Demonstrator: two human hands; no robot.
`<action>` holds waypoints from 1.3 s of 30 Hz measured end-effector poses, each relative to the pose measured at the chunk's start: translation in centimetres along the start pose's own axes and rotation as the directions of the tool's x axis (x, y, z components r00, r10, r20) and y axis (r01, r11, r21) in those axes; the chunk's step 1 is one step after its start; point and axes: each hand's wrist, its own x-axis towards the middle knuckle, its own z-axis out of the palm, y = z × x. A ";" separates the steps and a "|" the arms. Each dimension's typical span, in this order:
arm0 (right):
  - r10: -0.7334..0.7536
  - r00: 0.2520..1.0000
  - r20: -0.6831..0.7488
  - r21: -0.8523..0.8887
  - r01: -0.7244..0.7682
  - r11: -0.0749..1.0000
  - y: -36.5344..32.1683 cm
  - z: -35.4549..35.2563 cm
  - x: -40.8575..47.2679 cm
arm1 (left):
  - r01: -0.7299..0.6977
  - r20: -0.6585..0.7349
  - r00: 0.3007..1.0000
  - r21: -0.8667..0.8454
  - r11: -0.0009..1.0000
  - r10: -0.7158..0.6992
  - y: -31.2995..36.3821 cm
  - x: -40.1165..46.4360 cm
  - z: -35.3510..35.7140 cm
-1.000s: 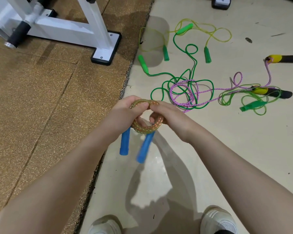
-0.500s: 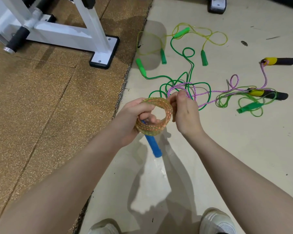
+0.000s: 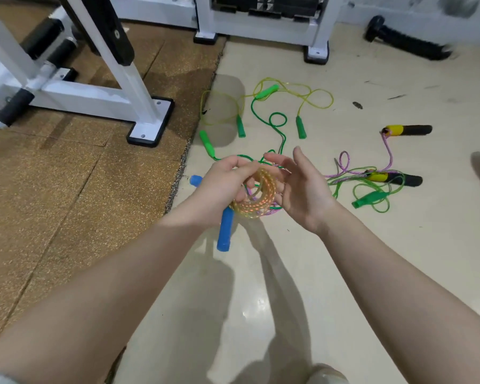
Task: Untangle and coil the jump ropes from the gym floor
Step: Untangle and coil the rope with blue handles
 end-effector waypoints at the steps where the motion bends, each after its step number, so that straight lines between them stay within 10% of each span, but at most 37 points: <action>1: -0.061 0.998 0.018 -0.112 0.063 0.992 -1.1 0.3 -0.2 | 0.003 0.002 1.000 -0.034 0.999 -0.003 0.9 0.4 0.6; 4: -0.170 0.982 0.085 -0.417 0.190 0.889 -4.2 1.1 -1.2 | 0.003 -0.004 1.000 -0.096 0.995 -0.004 4.1 1.4 2.5; 17: -0.494 0.863 -0.105 -0.678 0.301 0.670 -28.8 1.7 -13.6 | -0.080 0.094 0.993 0.094 0.992 0.071 27.2 -3.5 16.7; 25: -0.412 0.911 0.012 -0.863 0.217 0.456 -46.0 5.3 -23.8 | -0.022 0.156 0.988 0.147 0.989 -0.001 44.4 -11.0 22.3; 30: -0.410 0.911 0.057 -0.943 0.184 0.278 -57.2 7.4 -27.5 | -0.174 0.425 0.904 0.249 0.953 0.054 55.9 -14.2 24.3; 39: -0.375 0.917 0.137 -0.936 0.244 0.255 -69.7 10.2 -25.9 | -0.509 0.405 0.859 0.611 0.606 0.314 68.8 -10.0 24.2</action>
